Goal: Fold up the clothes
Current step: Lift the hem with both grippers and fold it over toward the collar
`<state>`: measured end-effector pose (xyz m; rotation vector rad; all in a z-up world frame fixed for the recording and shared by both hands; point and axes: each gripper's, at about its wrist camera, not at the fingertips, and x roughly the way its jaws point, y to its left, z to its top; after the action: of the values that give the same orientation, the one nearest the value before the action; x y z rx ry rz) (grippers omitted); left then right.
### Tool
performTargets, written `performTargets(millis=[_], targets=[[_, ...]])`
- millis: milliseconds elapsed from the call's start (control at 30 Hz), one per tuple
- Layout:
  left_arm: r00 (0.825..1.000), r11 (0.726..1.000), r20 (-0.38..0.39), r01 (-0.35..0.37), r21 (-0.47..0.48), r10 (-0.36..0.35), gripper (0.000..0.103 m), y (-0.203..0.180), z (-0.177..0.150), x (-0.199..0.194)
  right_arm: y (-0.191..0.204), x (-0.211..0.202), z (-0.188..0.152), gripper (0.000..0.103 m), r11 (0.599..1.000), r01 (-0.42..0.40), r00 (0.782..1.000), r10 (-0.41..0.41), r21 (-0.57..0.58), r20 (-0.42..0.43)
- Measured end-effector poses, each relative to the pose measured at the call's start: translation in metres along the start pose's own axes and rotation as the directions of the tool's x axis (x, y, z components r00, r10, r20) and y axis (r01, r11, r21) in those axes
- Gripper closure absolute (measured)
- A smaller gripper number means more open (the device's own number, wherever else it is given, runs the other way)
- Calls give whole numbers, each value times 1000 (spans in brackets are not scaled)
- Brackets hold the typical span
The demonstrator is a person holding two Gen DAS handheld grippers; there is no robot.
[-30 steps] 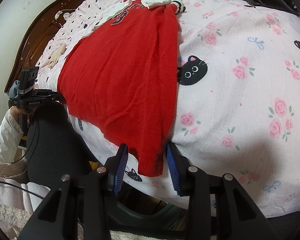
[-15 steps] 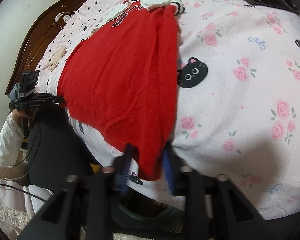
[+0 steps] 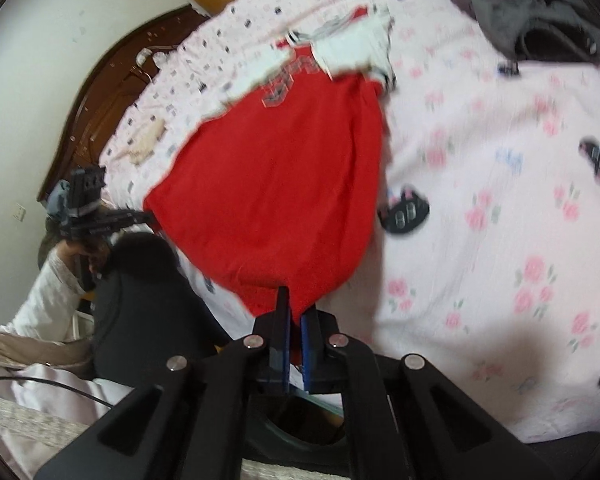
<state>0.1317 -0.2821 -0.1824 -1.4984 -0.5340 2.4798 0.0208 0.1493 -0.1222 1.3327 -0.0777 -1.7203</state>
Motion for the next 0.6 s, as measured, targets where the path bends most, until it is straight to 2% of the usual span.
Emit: performTargets(millis=[233,433,600], targets=[[992,999,123,39,-3,-38,100,-8,39,-36,10,-26,37,99,999,-40,996,42,-25,82],[980,999,197,24,-36,-17,100,4,86,-48,12,-42,73,99,997,-55,988,60,-45,139],[976,999,218,-3,-53,14,100,18,121,-42,3,-47,113,99,998,-38,983,45,-43,178]])
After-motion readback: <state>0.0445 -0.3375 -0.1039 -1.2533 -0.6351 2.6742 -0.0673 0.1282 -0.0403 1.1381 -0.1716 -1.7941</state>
